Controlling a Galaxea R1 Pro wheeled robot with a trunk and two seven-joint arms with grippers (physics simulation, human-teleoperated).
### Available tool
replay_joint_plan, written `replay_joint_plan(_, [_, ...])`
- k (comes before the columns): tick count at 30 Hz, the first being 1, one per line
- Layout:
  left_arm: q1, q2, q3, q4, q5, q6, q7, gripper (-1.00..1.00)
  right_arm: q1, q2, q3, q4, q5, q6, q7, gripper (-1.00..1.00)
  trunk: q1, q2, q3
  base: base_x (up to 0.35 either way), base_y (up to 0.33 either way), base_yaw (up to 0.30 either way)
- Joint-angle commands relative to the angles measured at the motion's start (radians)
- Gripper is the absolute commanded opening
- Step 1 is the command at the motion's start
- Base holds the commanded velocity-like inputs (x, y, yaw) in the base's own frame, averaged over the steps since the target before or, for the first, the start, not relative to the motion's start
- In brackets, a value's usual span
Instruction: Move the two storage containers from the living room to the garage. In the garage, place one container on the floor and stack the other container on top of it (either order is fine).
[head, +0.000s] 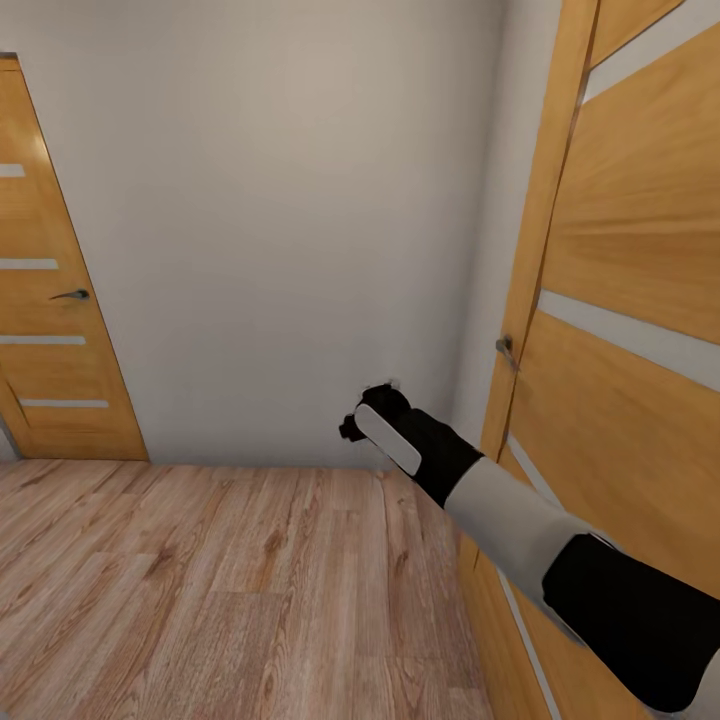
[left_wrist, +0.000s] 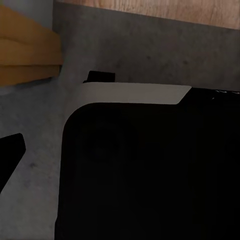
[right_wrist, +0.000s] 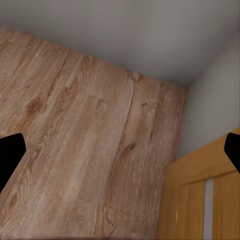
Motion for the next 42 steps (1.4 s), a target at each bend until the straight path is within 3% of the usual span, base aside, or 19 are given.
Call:
replay_joint_plan(1, [0.000,0.000,0.000,-0.001,0.010,0.000,0.001,1.00,0.005,0.000,0.003,-0.006,-0.009,0.007,-0.012,1.00,0.000,-0.001,-0.001,0.000,0.000,0.000])
replay_joint_plan(42, [0.000,-0.002,0.000,0.000,0.010,0.000,0.000,1.00,0.024,0.000,0.004,-0.024,-0.012,0.027,-0.015,1.00,0.000,-0.001,-0.001,0.010,0.022,0.000])
